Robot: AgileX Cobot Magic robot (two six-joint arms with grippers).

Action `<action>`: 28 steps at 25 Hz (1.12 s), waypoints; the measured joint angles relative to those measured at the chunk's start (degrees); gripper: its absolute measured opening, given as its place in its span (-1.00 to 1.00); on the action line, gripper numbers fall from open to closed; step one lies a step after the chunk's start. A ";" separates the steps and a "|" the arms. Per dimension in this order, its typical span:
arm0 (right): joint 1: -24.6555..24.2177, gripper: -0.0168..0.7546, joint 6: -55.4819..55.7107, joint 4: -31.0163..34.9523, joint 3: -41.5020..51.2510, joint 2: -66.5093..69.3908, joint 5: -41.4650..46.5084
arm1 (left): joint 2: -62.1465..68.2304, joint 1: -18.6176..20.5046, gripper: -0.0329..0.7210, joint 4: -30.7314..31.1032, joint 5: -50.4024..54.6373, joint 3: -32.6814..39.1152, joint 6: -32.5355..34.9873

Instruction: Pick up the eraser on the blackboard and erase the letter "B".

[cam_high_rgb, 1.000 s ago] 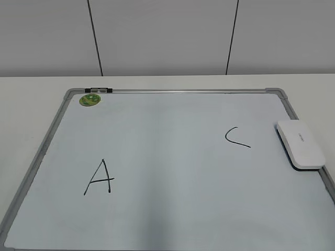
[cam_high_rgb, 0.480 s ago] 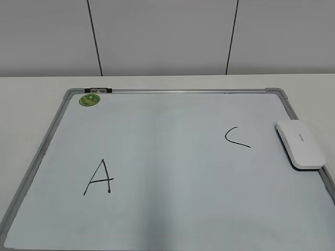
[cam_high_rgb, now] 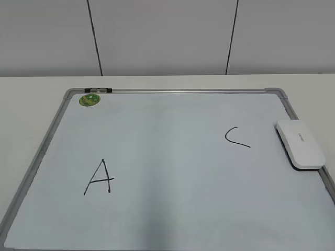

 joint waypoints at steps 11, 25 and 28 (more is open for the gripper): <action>-0.24 0.48 -0.11 0.00 0.00 -0.09 0.00 | 0.00 0.00 0.65 0.00 0.00 0.00 0.00; -0.24 0.48 -0.11 0.00 0.00 -0.09 0.00 | -0.08 -0.15 0.60 -0.11 0.00 0.00 0.00; -0.24 0.48 -0.11 0.00 0.00 -0.09 0.00 | -0.08 -0.15 0.60 -0.11 0.00 0.00 0.00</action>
